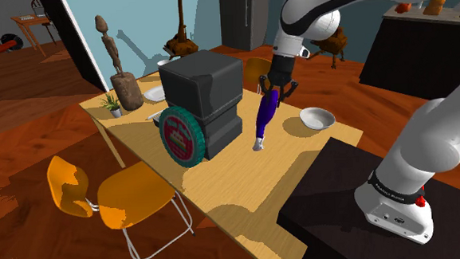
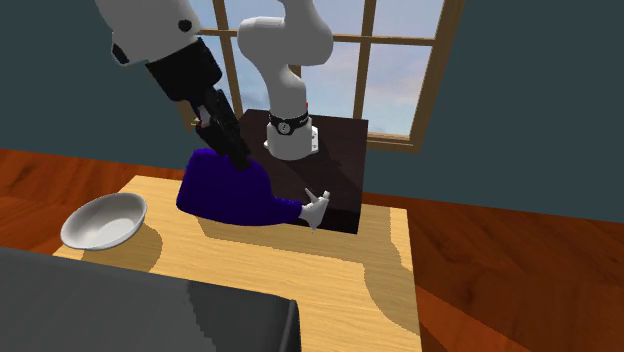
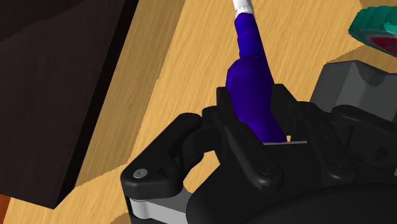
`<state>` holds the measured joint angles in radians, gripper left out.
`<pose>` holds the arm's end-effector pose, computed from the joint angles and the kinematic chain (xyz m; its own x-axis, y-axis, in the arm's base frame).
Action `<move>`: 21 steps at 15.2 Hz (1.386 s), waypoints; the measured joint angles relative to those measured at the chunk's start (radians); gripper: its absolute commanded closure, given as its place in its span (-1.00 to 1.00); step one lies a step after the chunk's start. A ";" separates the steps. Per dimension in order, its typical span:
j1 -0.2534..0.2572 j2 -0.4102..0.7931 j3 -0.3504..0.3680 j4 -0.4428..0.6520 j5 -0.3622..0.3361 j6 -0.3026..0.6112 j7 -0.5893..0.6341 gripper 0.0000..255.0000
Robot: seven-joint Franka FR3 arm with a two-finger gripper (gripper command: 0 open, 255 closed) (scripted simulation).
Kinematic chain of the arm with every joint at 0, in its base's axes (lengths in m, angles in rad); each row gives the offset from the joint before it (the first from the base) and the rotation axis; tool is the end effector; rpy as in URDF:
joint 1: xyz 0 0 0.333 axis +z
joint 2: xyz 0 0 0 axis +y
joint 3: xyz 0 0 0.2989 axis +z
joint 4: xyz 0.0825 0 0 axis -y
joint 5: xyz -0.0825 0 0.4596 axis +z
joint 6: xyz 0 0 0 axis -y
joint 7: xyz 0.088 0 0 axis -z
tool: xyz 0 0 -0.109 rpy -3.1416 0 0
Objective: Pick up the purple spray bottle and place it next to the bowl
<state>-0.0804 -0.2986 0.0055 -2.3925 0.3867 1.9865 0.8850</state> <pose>0.5088 -0.0140 0.3711 0.4120 -0.8471 -0.3358 -0.9100 -0.4016 -0.1032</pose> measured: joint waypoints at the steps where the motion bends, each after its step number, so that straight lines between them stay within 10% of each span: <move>1: -0.012 0.015 -0.017 0.007 -0.008 -0.001 -0.026 1.00; 21: -0.216 0.544 -0.232 0.478 -0.030 -0.081 -0.431 1.00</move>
<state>-0.2966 0.2451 -0.2265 -1.9145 0.3569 1.9053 0.4538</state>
